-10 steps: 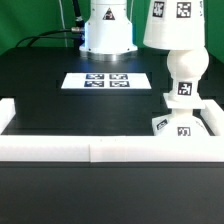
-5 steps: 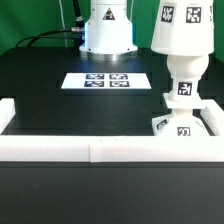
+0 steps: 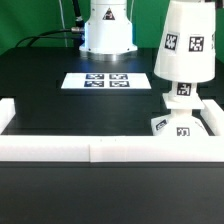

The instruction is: Assemble lamp

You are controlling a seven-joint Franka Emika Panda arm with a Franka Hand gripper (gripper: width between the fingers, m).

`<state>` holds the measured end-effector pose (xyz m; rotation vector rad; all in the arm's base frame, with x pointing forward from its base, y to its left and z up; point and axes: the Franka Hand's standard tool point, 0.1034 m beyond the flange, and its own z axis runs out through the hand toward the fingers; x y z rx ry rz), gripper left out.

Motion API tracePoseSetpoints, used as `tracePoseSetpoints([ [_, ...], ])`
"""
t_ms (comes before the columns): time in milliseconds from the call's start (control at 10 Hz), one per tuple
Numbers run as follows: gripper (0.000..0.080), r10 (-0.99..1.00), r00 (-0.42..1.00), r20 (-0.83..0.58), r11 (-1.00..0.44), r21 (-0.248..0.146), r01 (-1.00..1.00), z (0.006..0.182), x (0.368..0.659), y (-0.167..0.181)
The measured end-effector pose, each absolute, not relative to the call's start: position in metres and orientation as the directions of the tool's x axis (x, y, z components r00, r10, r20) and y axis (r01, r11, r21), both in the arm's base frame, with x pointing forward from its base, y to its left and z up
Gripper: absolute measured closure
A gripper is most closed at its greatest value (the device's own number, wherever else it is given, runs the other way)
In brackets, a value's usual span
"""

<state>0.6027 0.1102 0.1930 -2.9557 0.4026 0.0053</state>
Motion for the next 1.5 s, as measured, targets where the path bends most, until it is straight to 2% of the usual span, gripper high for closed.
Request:
tracePoseSetpoints([
  [700,0.0754,-0.259,0.965,-0.034,-0.956,-0.135,-0.261,0.156,0.601,0.109],
  [900,0.0754,-0.259,0.965,-0.038,-0.956,-0.132,-0.262,0.153,0.600,0.109],
  [1000,0.0675,-0.259,0.965,-0.040,-0.956,-0.132,-0.262,0.153,0.600,0.108],
  [1100,0.0675,-0.261,0.964,-0.040,-0.956,-0.131,-0.264,0.155,0.601,0.105],
  [1200,0.0538,-0.263,0.964,-0.037,-0.955,-0.131,-0.266,0.156,0.601,0.103],
  [1300,0.0356,-0.264,0.964,-0.036,-0.955,-0.132,-0.267,0.157,0.601,0.101],
  [1400,0.0220,-0.266,0.963,-0.036,-0.954,-0.132,-0.268,0.158,0.598,0.098],
  [1500,0.0220,-0.273,0.961,-0.041,-0.952,-0.131,-0.276,0.160,0.593,0.098],
])
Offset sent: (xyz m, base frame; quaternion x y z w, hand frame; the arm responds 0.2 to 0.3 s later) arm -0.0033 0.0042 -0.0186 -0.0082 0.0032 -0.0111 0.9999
